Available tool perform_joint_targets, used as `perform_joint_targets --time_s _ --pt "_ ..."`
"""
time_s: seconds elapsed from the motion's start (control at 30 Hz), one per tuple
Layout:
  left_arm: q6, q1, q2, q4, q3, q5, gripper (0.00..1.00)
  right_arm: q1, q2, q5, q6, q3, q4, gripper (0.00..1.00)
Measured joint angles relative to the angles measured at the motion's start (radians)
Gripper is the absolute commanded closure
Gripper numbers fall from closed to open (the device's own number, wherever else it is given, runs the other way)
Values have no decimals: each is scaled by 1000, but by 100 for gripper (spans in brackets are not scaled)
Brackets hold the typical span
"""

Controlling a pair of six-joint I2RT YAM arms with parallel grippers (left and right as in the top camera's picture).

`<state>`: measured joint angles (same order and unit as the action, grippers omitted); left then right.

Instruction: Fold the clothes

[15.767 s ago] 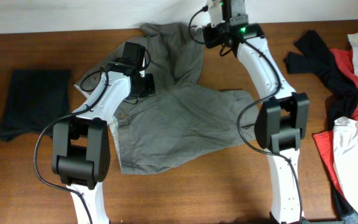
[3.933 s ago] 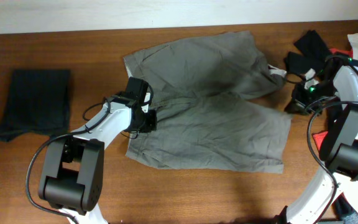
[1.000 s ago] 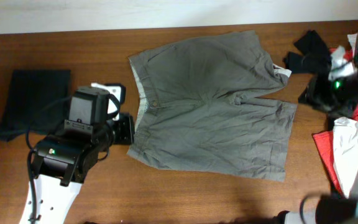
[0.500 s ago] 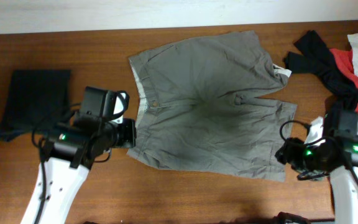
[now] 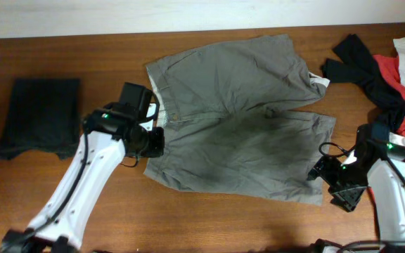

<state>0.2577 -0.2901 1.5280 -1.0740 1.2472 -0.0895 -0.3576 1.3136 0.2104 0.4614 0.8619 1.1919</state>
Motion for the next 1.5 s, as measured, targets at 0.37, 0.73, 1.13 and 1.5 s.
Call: perform_joint_targets --time_s 0.37,0.73,1.13,1.5 --pt "0 0 87 10 0 0 71 0 10 27 160 -174 -109 16" --pt "0 0 87 17 0 0 70 0 12 27 230 -281 -323 20" --pt "-3 0 87 20 0 0 25 0 41 53 246 -281 -370 1" --pt "-3 0 87 19 0 0 26 -2 104 52 256 -262 -369 58"
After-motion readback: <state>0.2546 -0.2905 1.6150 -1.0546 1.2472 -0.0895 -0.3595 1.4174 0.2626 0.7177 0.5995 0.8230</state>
